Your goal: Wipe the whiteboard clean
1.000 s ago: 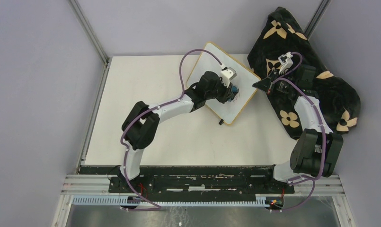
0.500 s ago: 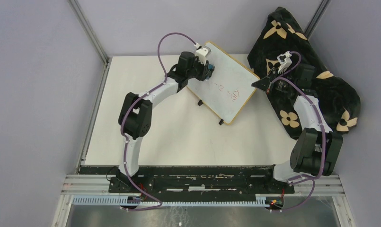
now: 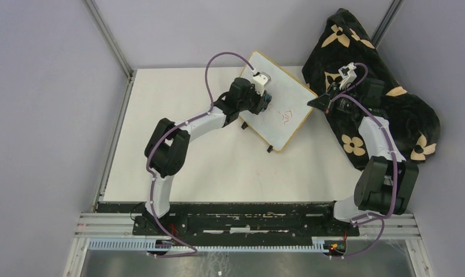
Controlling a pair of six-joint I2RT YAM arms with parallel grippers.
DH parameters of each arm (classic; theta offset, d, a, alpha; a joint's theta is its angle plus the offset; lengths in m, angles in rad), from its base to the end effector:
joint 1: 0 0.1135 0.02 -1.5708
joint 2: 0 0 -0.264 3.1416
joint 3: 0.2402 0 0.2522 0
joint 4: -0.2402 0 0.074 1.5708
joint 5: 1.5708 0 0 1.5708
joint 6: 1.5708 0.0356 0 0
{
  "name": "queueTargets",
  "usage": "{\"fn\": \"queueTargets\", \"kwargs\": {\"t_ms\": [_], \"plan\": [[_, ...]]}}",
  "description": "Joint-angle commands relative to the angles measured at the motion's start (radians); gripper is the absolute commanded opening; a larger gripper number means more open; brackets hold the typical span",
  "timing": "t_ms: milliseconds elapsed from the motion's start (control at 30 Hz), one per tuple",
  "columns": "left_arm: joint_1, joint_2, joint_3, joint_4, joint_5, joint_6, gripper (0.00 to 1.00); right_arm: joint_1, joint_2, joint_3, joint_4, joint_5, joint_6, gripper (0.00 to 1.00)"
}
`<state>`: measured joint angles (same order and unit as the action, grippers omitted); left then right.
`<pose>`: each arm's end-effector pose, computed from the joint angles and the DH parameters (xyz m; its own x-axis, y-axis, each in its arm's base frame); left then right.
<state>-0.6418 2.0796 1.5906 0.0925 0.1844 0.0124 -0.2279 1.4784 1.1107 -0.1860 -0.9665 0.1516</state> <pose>0.3915 -0.3007 0.2399 -0.3003 0.2397 -0.9232 0.7278 0.6833 -0.0594 0.3241 -0.0451 0.2948 -0.5899 0.2249 -0.7755 -0.4698 0.6855 0.5562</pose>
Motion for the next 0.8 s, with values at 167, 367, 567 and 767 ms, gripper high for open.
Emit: {"fn": "queueTargets", "kwargs": {"t_ms": [167,367,567,767], "plan": [[-0.210,-0.055,-0.051,0.012,0.072,-0.015,0.03,0.033,0.016,-0.011,-0.078,-0.032,-0.083,0.01],[-0.161,-0.041,-0.029,-0.021,0.037,0.014,0.03,0.034,0.007,-0.015,-0.079,-0.032,-0.084,0.01],[-0.035,-0.007,-0.019,-0.018,0.020,0.033,0.03,0.038,0.015,-0.014,-0.070,-0.035,-0.079,0.01],[0.069,0.048,-0.002,-0.016,0.000,0.051,0.03,0.041,0.018,-0.009,-0.070,-0.035,-0.078,0.01]]}}
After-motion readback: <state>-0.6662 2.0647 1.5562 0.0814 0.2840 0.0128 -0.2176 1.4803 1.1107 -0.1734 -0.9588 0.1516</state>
